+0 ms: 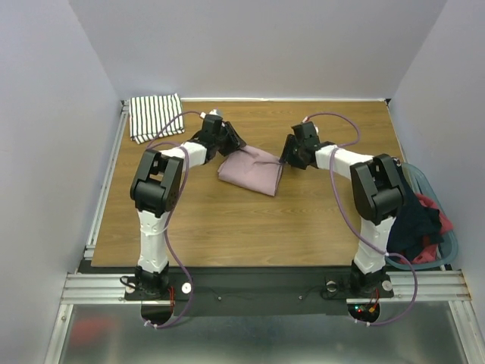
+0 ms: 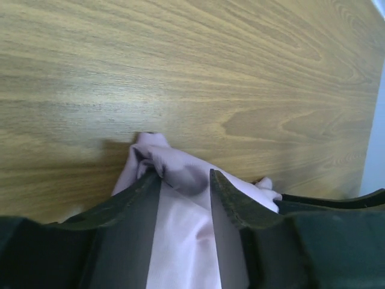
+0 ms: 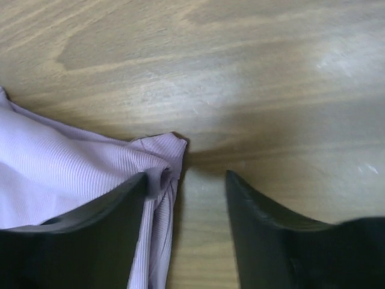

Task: Fold and stack the tank tops
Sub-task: Fold the tank top, then neatly place the folded tank top to the corner

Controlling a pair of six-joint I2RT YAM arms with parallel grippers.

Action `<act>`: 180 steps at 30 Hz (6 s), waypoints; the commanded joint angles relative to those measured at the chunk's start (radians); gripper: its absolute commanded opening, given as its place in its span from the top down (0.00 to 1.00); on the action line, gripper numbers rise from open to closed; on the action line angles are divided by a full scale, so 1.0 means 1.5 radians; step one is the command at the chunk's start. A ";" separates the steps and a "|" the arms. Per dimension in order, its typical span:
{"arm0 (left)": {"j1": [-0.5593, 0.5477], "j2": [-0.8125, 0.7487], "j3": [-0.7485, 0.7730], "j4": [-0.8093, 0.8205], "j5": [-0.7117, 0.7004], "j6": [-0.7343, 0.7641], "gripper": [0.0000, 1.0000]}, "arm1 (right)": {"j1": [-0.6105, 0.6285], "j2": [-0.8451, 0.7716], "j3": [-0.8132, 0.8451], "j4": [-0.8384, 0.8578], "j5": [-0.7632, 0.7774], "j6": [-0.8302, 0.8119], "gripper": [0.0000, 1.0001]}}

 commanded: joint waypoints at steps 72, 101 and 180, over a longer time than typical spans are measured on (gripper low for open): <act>-0.013 -0.393 -0.466 0.039 0.005 0.007 0.42 | 0.208 -0.189 -0.232 0.052 -0.010 0.021 0.47; -0.019 -0.235 -0.478 0.056 -0.026 -0.011 0.52 | 0.198 -0.190 -0.307 0.098 -0.043 0.000 0.47; 0.177 0.175 0.741 -0.297 -0.507 0.453 1.00 | 0.196 -0.321 -0.248 0.016 -0.104 -0.057 0.18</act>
